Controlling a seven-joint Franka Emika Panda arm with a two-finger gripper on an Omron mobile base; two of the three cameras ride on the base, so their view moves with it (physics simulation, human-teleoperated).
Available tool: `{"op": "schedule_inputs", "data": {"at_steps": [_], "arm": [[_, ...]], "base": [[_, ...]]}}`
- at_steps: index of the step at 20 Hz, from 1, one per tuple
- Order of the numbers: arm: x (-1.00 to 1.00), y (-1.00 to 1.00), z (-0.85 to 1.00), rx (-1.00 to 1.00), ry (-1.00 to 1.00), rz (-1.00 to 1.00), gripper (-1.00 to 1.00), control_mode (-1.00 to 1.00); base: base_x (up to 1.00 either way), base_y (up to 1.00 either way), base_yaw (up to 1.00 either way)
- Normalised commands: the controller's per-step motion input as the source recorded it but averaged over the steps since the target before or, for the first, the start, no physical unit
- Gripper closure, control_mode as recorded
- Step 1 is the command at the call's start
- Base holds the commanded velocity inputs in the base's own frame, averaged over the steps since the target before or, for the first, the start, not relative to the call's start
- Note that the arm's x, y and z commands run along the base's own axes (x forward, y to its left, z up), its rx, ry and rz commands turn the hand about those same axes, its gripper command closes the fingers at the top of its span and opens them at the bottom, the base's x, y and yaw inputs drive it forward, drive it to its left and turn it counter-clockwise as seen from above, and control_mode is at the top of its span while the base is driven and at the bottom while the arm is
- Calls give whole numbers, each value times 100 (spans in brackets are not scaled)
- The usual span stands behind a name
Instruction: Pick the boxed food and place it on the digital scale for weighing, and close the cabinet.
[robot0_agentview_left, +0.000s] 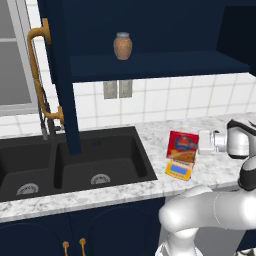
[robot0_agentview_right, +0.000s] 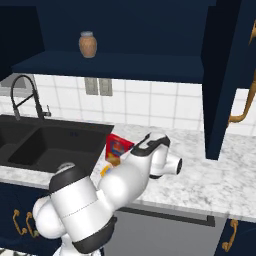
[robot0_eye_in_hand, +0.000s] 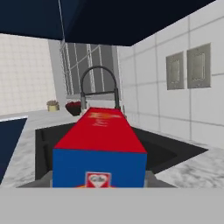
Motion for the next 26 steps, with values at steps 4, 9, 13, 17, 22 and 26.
{"op": "schedule_inputs", "data": {"at_steps": [4,9,13,17,22,26], "arm": [[-31,9,-7,0,0,0,100,-100],[-15,2,-2,0,0,0,100,-100],[16,23,-12,-1,0,-4,-100,-100],[14,7,-2,0,0,-3,-100,-100],[-11,0,0,0,0,0,-100,-100],[-10,-4,0,0,-5,0,-100,-100]], "base": [[0,0,0],[0,0,0],[0,0,0],[0,0,0],[0,0,0],[0,0,0]]}}
